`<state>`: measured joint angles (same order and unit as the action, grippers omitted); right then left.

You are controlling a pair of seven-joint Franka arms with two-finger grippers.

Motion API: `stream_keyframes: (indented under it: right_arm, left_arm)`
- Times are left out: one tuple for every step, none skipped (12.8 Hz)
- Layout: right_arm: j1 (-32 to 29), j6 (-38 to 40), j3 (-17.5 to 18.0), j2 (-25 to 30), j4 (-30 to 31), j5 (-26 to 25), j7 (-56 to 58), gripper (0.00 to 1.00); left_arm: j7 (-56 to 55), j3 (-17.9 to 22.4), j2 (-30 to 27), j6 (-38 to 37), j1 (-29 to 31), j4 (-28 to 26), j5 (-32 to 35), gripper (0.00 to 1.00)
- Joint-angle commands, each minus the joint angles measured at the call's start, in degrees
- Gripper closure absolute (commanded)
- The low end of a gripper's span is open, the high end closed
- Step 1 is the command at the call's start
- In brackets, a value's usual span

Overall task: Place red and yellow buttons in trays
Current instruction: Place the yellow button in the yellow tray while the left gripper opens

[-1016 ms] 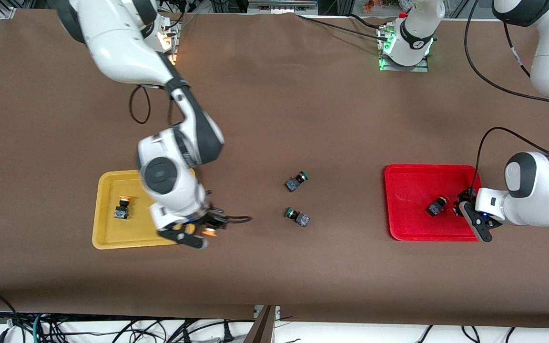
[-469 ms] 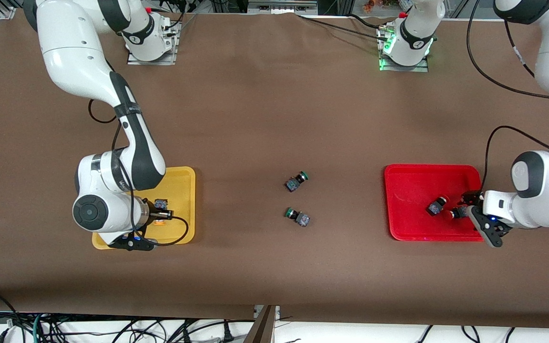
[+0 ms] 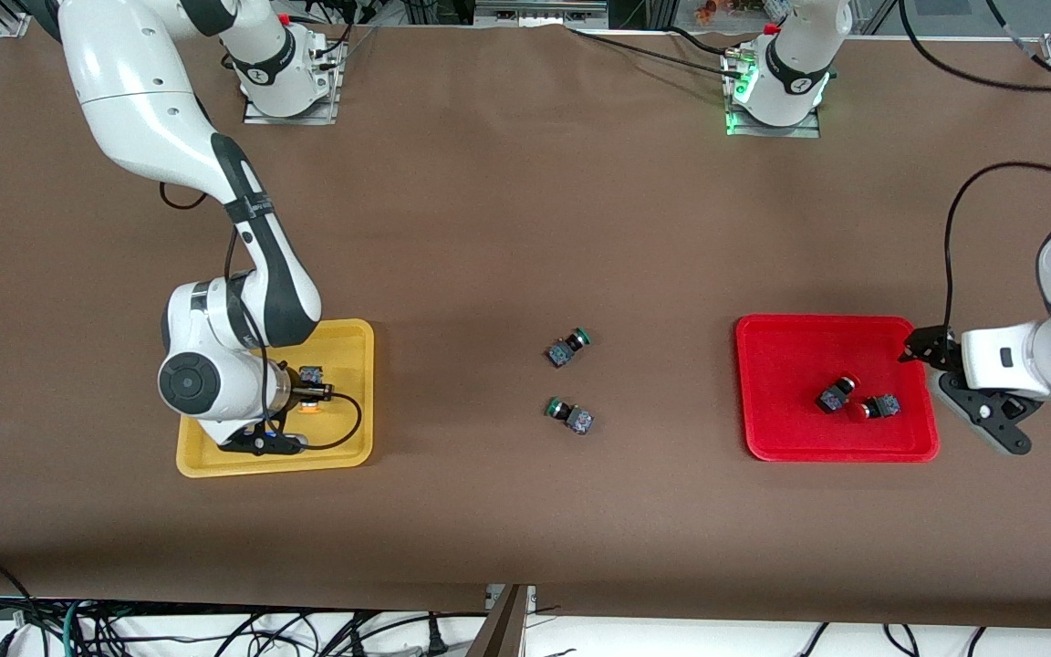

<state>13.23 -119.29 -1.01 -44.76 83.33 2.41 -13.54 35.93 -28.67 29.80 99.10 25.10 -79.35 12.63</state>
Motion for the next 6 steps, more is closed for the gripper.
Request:
stream_keyframes:
  right_arm:
    - [0.0, -4.8, 0.1, 4.0, 7.1, 0.9, 1.0, 0.51]
    - [0.0, -4.8, 0.1, 4.2, 6.6, 0.9, 1.1, 0.01]
    - [0.0, -3.9, 0.0, 4.6, 5.1, 0.9, 1.7, 0.00]
    - [-0.1, -1.7, 0.0, 6.2, 4.4, 0.8, 1.9, 0.00]
    - [-0.7, 1.3, -0.1, 8.0, 4.1, 0.1, 3.1, 0.00]
    - [-1.4, 4.3, -0.1, 10.1, 3.1, 0.1, 5.3, 0.00]
  left_arm:
    - [-13.2, -4.6, -4.2, -6.4, 0.0, 2.0, 0.9, 0.00]
    - [-17.7, -6.3, -4.4, -9.4, -0.3, 4.4, 1.0, 0.00]
    - [-21.0, -6.5, -4.4, -12.9, -1.1, 6.9, 1.0, 0.00]
    - [-23.0, -6.5, -4.6, -16.4, -1.9, 9.1, 0.9, 0.00]
    - [-24.0, -6.4, -6.1, -17.8, -2.2, 10.3, 0.7, 0.00]
    - [-25.1, -5.0, -8.6, -17.8, -5.2, 10.3, 0.7, 0.00]
